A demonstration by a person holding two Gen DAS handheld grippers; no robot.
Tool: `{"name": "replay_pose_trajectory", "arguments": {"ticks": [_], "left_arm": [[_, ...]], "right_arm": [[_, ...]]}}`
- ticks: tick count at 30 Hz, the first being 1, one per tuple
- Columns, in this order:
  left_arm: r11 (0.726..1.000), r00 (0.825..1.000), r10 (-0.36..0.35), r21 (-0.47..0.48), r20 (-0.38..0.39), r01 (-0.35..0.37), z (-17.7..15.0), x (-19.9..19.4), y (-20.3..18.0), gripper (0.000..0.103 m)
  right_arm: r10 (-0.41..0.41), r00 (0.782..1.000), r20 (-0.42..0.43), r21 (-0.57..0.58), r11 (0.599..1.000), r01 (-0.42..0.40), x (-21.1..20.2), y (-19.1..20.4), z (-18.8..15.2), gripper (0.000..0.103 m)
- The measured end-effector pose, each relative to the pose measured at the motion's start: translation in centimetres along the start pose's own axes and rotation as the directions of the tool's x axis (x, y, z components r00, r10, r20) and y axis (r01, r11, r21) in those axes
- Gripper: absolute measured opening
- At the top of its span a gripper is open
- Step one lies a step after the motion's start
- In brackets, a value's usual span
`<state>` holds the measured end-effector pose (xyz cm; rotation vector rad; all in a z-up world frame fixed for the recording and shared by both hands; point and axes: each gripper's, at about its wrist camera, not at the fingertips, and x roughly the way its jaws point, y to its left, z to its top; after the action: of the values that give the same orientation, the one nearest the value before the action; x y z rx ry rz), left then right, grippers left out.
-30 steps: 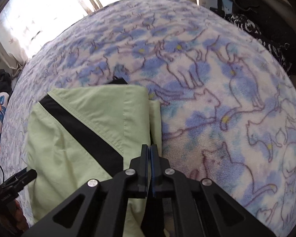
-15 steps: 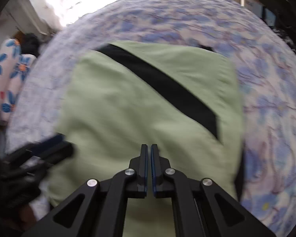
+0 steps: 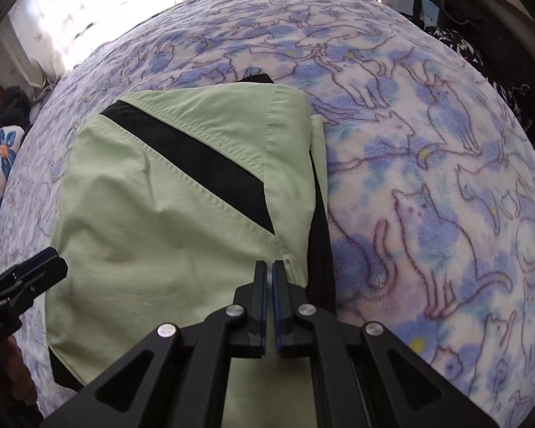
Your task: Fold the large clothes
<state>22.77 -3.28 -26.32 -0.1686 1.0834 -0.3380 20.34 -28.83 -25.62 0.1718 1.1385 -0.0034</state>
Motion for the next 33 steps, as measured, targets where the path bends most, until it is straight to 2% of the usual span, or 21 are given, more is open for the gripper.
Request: {"name": "replay_pose_trajectory", "arguments": {"ticks": [9,14,27,29,31,33], "left_arm": [[0.999,0.999,0.008,-0.034,-0.037,-0.009,-0.1,-1.9,0.3,0.06],[0.999,0.999,0.016,-0.036,-0.051,-0.018,-0.9,-3.6,0.2,0.062],[1.0,0.993,0.013,-0.003,-0.119,-0.014,-4.5,-6.9,-0.3,0.064],[1.0,0.991,0.01,-0.001,-0.13,-0.011,-4.9,-7.0,-0.4,0.067],[1.0,0.991,0.011,-0.005,-0.137,-0.012,-5.1,-7.1,-0.3,0.076],[1.0,0.988,0.003,-0.012,-0.152,-0.005,-5.3,-7.0,-0.2,0.081]], "right_arm": [[0.023,1.0,0.018,0.025,0.999,-0.023,-3.4,0.7,-0.4,0.003],[0.04,0.999,0.014,0.043,0.998,-0.041,-5.4,1.1,-1.2,0.019],[0.089,0.995,-0.053,0.084,0.993,-0.084,-8.0,2.5,-4.7,0.023],[0.099,0.993,-0.059,0.092,0.991,-0.093,-8.1,2.6,-5.0,0.032],[0.11,0.992,-0.063,0.097,0.99,-0.103,-8.2,2.6,-5.2,0.036],[0.113,0.992,-0.061,0.097,0.99,-0.107,-8.2,2.7,-5.3,0.041]]}}
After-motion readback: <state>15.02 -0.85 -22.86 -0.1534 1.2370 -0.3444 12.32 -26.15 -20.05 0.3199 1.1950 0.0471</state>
